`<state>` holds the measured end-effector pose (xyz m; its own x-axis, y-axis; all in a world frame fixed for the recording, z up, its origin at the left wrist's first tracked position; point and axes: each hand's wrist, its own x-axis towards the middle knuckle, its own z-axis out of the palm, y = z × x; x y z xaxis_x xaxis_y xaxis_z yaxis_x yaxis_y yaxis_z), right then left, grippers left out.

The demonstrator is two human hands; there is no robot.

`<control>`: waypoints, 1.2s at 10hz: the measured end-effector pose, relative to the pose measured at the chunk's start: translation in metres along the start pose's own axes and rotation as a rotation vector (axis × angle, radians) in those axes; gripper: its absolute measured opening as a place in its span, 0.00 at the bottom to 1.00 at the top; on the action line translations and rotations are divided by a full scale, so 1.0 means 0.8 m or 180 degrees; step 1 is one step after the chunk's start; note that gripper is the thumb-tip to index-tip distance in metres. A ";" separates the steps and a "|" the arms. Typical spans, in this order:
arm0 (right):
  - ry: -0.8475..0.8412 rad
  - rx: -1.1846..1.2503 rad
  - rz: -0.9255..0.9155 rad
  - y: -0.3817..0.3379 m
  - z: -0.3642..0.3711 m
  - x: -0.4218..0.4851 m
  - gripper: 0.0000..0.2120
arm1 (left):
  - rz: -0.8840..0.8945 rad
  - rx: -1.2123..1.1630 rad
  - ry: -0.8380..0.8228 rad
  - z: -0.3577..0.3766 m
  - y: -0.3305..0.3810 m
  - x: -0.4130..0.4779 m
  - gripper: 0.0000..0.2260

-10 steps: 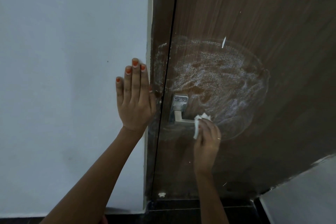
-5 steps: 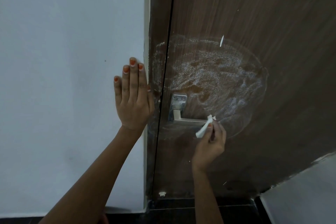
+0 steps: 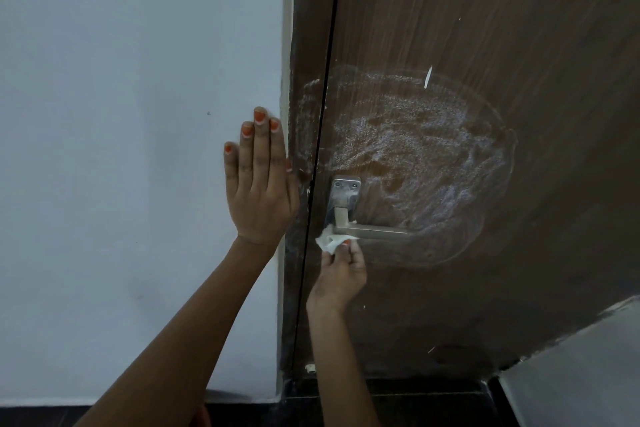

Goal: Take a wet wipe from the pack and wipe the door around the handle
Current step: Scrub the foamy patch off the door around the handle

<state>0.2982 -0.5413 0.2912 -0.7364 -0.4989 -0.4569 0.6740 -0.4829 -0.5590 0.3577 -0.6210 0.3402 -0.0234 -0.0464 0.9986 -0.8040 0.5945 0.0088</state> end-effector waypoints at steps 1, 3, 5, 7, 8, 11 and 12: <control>-0.0055 0.0049 0.0334 0.002 0.003 -0.006 0.11 | 0.0005 -0.0011 -0.0012 0.001 -0.001 0.000 0.23; -0.0037 0.0116 0.0402 -0.035 -0.013 0.008 0.07 | -0.0014 -0.0034 0.0010 0.003 -0.002 -0.001 0.23; 0.0350 -0.0237 -0.0945 -0.068 -0.022 0.046 0.10 | -0.0019 -0.0042 -0.0016 0.002 -0.001 0.000 0.24; 0.0015 -0.1845 -0.2831 -0.056 -0.034 0.046 0.12 | 0.0003 -0.0057 -0.0036 0.002 -0.001 -0.001 0.23; -0.0493 -0.2910 -0.3737 -0.051 -0.044 0.044 0.11 | -0.0007 -0.0054 -0.0031 0.002 -0.001 0.000 0.23; -0.1674 -0.4422 -0.4972 -0.032 -0.021 0.037 0.12 | 0.0001 -0.0058 -0.0042 0.002 -0.002 -0.001 0.23; -0.1792 -0.4646 -0.4986 -0.033 -0.007 0.034 0.13 | -0.0002 -0.0055 -0.0035 0.002 -0.001 -0.001 0.23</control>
<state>0.2601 -0.5380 0.2900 -0.2160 -0.5874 0.7800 -0.9629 -0.0042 -0.2697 0.3573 -0.6228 0.3395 -0.0296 -0.0556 0.9980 -0.7936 0.6084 0.0103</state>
